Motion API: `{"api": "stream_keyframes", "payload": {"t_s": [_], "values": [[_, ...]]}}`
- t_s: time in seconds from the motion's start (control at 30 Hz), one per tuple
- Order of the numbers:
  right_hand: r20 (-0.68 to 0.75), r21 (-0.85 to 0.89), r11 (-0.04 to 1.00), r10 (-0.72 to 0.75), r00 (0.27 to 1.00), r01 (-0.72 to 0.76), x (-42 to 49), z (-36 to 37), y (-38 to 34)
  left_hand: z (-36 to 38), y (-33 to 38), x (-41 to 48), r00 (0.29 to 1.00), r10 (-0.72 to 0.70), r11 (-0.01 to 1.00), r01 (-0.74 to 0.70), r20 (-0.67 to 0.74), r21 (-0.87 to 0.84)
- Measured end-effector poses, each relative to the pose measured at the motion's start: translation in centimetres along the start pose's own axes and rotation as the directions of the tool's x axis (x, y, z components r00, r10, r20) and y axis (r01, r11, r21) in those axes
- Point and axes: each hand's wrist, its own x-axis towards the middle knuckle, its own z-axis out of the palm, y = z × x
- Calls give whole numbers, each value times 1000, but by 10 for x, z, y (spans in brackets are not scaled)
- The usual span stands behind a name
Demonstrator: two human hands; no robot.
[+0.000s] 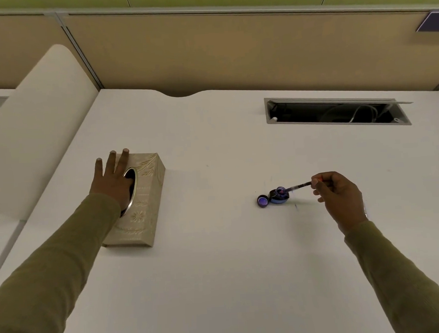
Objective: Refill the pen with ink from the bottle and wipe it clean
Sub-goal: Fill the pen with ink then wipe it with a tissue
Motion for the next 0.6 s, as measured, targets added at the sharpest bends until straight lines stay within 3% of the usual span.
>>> {"api": "stream_keyframes", "payload": {"t_s": [0.23, 0.4, 0.6], "values": [[-21, 11, 1000, 4, 1000, -4, -1, 2, 3, -19, 7, 6, 997, 1, 995, -8, 71, 102], [-33, 15, 1000, 3, 999, -3, -1, 3, 5, -17, 6, 9, 995, -5, 999, 2, 98, 38], [-41, 30, 1000, 10, 999, -9, -1, 4, 5, -7, 6, 12, 999, -40, 998, 41, 21, -37]]}}
